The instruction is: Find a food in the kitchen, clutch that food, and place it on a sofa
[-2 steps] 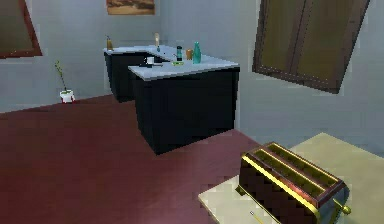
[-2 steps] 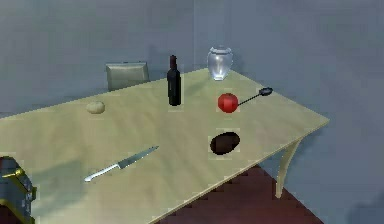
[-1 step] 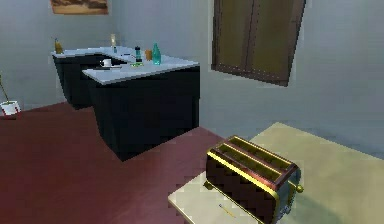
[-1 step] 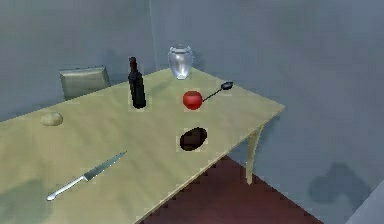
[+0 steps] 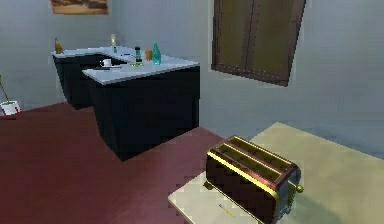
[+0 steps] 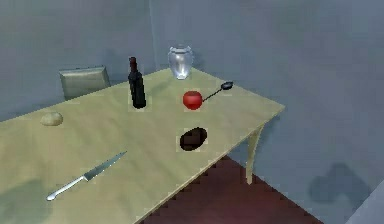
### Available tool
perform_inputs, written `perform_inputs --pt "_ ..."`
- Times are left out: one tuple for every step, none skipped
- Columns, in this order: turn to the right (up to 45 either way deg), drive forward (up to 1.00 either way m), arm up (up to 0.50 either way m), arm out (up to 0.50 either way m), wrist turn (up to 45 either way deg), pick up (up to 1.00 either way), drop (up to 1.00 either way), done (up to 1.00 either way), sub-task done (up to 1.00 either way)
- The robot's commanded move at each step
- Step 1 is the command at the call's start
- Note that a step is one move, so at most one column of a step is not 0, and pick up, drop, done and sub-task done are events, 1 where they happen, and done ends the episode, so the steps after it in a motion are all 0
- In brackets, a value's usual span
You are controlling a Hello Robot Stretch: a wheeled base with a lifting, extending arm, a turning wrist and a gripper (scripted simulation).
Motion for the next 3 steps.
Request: perform_inputs --pt "0.0 0.00 0.38 0.00 0.0 0.00 0.00 0.00 0.00" --pt "0.0 0.00 0.00 0.34 0.0 0.00 0.00 0.00 0.00" --pt "0.0 0.00 0.00 0.00 45.0 0.00 0.00 0.00 0.00"
